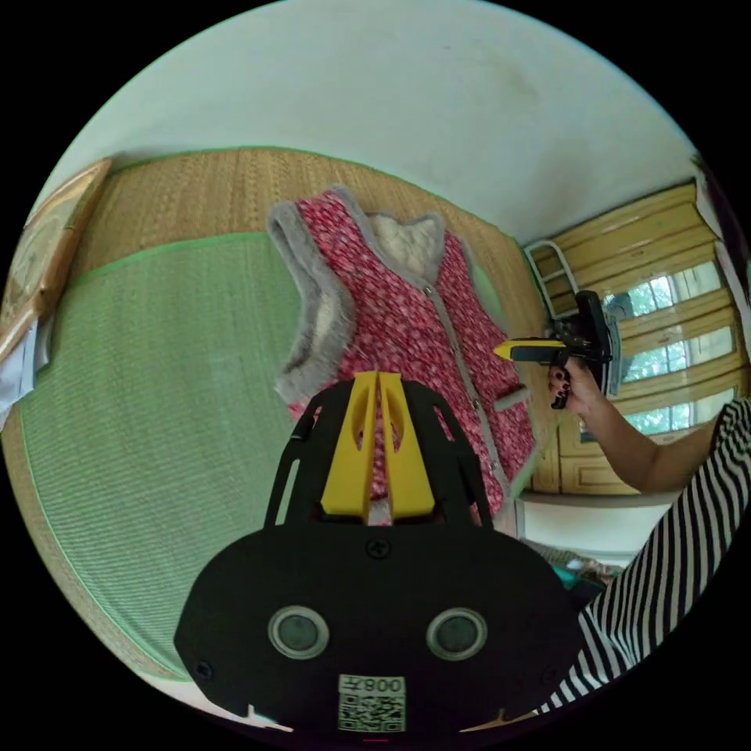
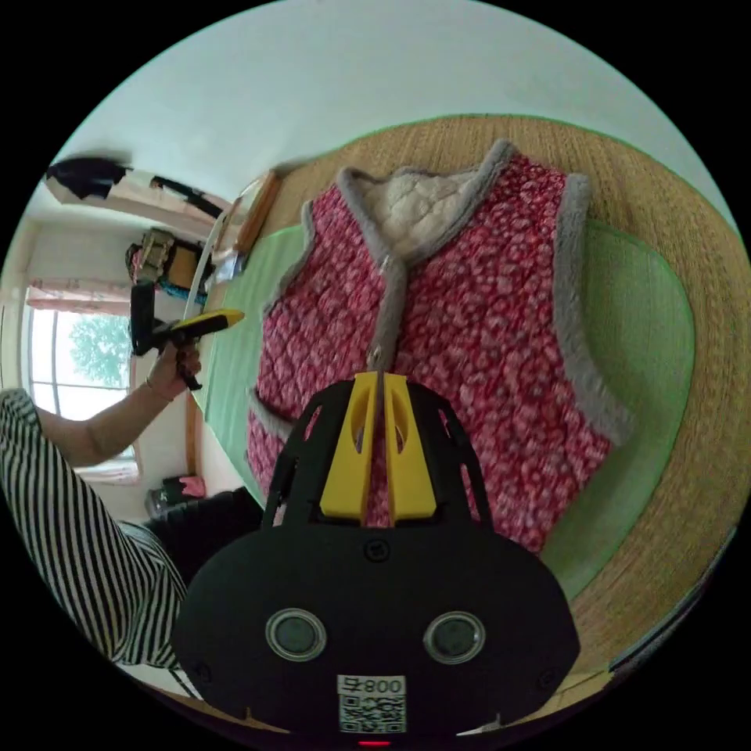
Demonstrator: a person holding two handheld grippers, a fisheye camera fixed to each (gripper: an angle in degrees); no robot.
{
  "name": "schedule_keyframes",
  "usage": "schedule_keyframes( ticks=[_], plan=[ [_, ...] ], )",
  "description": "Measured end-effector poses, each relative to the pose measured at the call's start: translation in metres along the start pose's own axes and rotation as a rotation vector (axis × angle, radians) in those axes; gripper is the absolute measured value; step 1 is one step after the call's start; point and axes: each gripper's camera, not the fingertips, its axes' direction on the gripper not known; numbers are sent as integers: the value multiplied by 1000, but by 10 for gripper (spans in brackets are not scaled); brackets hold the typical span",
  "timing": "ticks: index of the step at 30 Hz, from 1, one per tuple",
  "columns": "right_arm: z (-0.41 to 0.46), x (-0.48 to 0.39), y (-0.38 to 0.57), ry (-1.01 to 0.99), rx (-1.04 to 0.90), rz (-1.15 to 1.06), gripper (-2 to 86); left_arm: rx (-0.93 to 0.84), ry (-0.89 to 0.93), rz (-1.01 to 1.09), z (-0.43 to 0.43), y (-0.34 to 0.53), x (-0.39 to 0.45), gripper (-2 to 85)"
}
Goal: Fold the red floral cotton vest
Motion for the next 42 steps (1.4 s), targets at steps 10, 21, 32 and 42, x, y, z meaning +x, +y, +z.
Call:
schedule_keyframes(
  ticks=[10,21,32,42],
  plan=[
    [98,-64,85,124,-335,-136,2,-241,-64,-122,96,17,-32,2],
    [106,-81,120,139,-384,-213,1,-226,-100,-118,111,36,-34,2],
    [80,-62,118,30,-324,-185,1,-204,-163,-58,114,15,-51,3],
    [21,-7,-7,80,34,-191,1,84,-4,-42,76,-20,-58,2]
  ],
)
